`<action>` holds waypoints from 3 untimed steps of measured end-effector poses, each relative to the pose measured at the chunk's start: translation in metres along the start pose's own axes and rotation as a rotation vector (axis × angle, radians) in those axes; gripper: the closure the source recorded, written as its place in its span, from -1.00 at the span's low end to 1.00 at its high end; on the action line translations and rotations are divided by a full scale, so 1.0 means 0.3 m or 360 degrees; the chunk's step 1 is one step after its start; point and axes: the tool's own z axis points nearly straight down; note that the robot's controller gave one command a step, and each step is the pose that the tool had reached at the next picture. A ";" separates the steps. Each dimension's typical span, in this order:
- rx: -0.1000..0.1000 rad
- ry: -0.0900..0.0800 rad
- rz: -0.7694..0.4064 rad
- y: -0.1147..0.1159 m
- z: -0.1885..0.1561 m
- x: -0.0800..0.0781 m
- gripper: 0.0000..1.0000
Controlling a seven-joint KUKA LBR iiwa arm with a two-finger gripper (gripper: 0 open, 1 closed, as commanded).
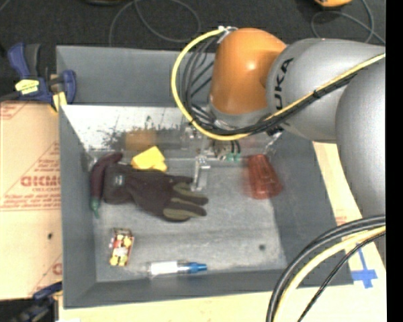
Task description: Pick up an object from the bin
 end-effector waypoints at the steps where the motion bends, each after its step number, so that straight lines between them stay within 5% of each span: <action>1: -0.0001 -0.0012 0.0001 0.000 -0.018 -0.005 -1.00; 3: -0.0003 -0.0018 0.0195 0.062 0.306 0.050 -1.00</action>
Offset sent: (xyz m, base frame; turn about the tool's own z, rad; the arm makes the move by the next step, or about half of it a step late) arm -0.0088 0.0088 -0.0869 0.0866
